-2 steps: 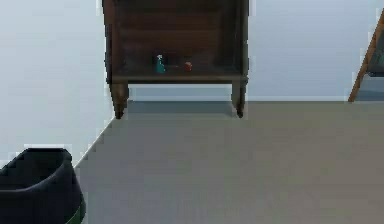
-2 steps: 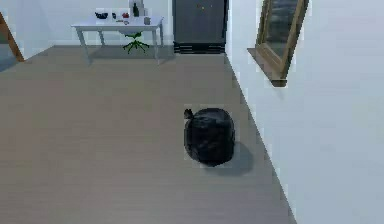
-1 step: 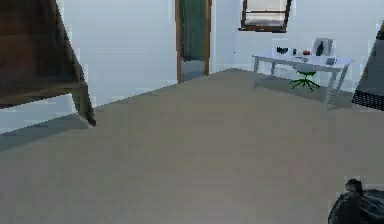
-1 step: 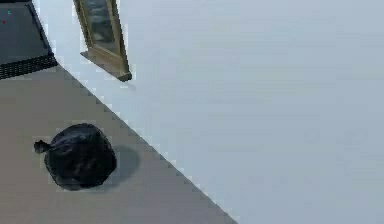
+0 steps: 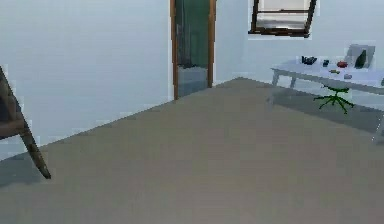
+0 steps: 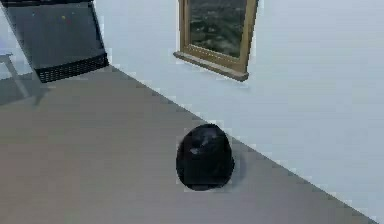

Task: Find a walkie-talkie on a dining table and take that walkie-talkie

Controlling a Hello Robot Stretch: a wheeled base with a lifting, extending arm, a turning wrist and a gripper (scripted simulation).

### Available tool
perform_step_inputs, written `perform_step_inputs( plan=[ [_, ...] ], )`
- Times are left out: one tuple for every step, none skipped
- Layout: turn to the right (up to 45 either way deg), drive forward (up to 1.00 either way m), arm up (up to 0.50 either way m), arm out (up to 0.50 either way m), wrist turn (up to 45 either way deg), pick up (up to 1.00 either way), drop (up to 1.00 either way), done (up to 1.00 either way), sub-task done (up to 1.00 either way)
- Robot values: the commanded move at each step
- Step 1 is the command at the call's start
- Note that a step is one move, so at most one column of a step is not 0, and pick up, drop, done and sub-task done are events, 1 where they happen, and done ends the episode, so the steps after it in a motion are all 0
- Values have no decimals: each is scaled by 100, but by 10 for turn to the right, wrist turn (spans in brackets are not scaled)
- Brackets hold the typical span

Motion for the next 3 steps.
perform_step_inputs(
  plan=[
    [0, 100, 0, 0, 0, 0, 0, 0, 0],
    [0, 100, 0, 0, 0, 0, 0, 0, 0],
    [0, 100, 0, 0, 0, 0, 0, 0, 0]
  ],
)
